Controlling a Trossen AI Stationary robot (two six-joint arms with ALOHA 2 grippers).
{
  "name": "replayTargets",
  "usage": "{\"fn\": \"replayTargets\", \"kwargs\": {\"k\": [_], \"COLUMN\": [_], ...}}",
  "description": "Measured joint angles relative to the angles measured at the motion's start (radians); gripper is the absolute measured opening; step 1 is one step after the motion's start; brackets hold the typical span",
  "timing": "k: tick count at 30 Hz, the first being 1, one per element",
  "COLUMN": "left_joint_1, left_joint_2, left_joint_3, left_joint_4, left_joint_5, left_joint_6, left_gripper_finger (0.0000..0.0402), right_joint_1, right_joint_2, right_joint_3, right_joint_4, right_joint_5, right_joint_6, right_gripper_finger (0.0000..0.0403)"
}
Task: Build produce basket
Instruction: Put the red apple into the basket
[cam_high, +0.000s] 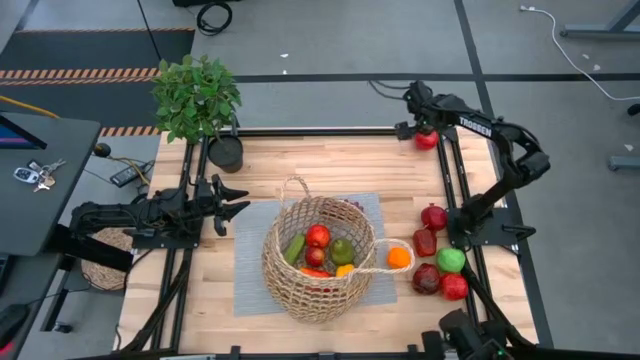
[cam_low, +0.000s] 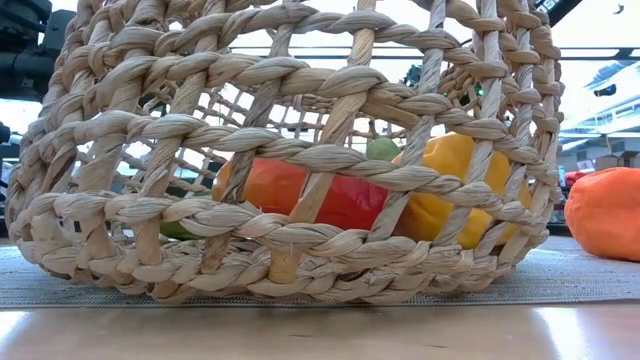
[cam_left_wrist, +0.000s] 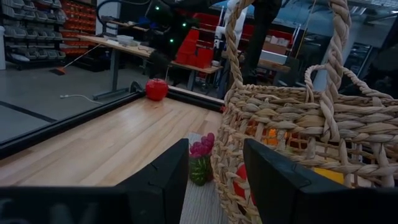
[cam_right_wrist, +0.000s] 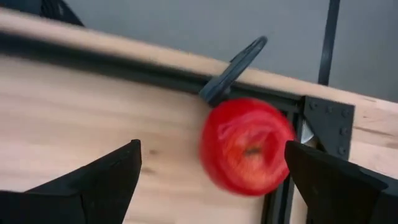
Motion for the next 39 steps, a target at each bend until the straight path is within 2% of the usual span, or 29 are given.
{"fn": "replayTargets", "kwargs": {"k": [7,11,20,25,32,39], "left_joint_1": [0.000,0.000,0.000,0.000,0.000,0.000], "left_joint_2": [0.000,0.000,0.000,0.000,0.000,0.000], "left_joint_3": [0.000,0.000,0.000,0.000,0.000,0.000], "left_joint_4": [0.000,0.000,0.000,0.000,0.000,0.000], "left_joint_5": [0.000,0.000,0.000,0.000,0.000,0.000], "left_joint_6": [0.000,0.000,0.000,0.000,0.000,0.000], "left_gripper_finger": [0.0160,0.0160,0.0160,0.0160,0.0160,0.0160], "right_joint_1": [-0.030,-0.030,0.009,0.009,-0.005,0.003], "right_joint_2": [0.006,0.064,0.206,0.268,0.319,0.391], "right_joint_3": [0.000,0.000,0.071,0.126,0.184,0.245], "right_joint_4": [0.033,-0.003,-0.027,-0.060,-0.140,-0.294], "right_joint_5": [-0.024,-0.029,0.149,0.210,0.215,0.200], "right_joint_6": [0.037,0.065,0.077,0.076,0.126,0.157], "right_gripper_finger": [0.0396,0.0396,0.0390,0.0388,0.0384,0.0374]}}
